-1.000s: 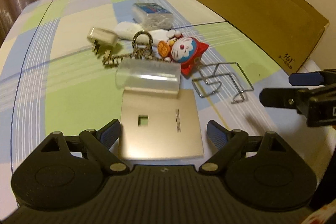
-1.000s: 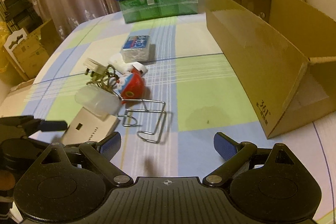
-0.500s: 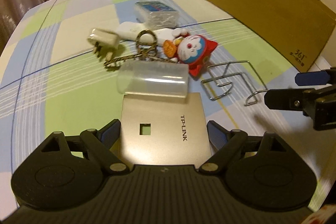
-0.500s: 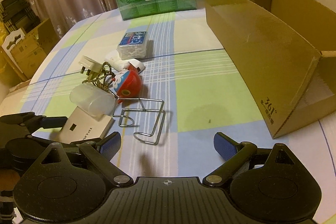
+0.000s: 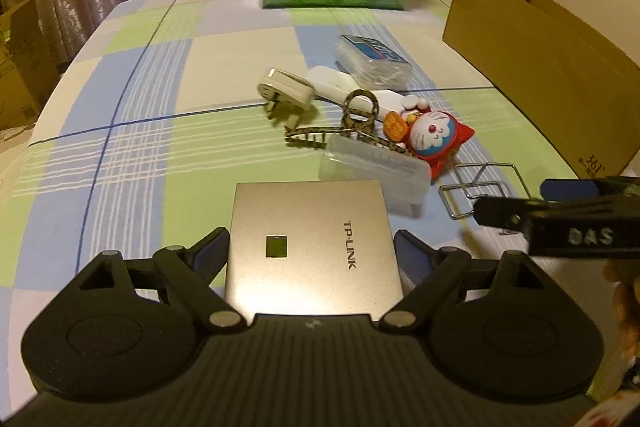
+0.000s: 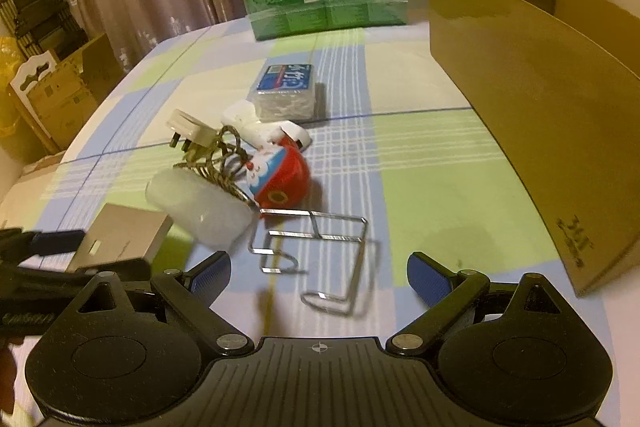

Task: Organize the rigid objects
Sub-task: 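Grasp the wire rack with the right tool while left holds the router, then carry the router and wire rack over the cardboard box with both tools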

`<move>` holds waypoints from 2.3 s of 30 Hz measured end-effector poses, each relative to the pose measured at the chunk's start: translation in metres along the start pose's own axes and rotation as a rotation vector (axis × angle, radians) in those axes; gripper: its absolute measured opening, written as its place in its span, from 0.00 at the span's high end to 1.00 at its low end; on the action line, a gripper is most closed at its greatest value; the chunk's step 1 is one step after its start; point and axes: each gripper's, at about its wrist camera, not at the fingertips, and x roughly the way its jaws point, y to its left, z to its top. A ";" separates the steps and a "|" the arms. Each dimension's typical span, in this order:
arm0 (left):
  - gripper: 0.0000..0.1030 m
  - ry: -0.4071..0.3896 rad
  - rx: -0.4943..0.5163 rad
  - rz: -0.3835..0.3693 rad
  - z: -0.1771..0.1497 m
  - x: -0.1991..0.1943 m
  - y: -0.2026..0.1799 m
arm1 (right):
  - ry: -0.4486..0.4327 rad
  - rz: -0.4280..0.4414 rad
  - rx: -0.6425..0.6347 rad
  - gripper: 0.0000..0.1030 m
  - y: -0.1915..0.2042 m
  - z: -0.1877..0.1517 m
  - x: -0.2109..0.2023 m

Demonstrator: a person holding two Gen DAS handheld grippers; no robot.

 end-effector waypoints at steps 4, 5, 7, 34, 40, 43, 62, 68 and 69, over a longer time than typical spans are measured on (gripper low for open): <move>0.17 -0.016 -0.033 0.011 0.001 -0.003 0.007 | -0.006 -0.003 -0.002 0.11 0.005 0.006 0.011; 0.17 -0.020 -0.038 0.013 0.001 -0.003 0.007 | -0.006 -0.006 -0.002 0.11 0.006 0.007 0.013; 0.17 -0.020 -0.049 0.006 0.001 -0.003 0.009 | -0.010 -0.024 -0.005 0.11 0.009 0.009 0.017; 0.17 -0.085 -0.035 -0.019 0.020 -0.028 -0.022 | -0.082 -0.060 -0.057 0.37 -0.001 0.016 -0.036; 0.17 -0.118 -0.024 -0.026 0.028 -0.055 -0.045 | -0.134 -0.056 -0.034 0.37 -0.009 0.025 -0.074; 0.17 -0.133 -0.019 -0.025 0.031 -0.068 -0.057 | -0.163 -0.058 -0.027 0.37 -0.014 0.031 -0.093; 0.17 -0.178 0.054 -0.054 0.045 -0.114 -0.119 | -0.253 -0.086 0.044 0.37 -0.060 0.036 -0.171; 0.17 -0.182 0.080 -0.085 0.058 -0.113 -0.145 | -0.272 -0.112 0.061 0.37 -0.080 0.041 -0.186; 0.17 -0.182 0.086 -0.094 0.061 -0.112 -0.150 | -0.276 -0.120 0.066 0.37 -0.086 0.043 -0.189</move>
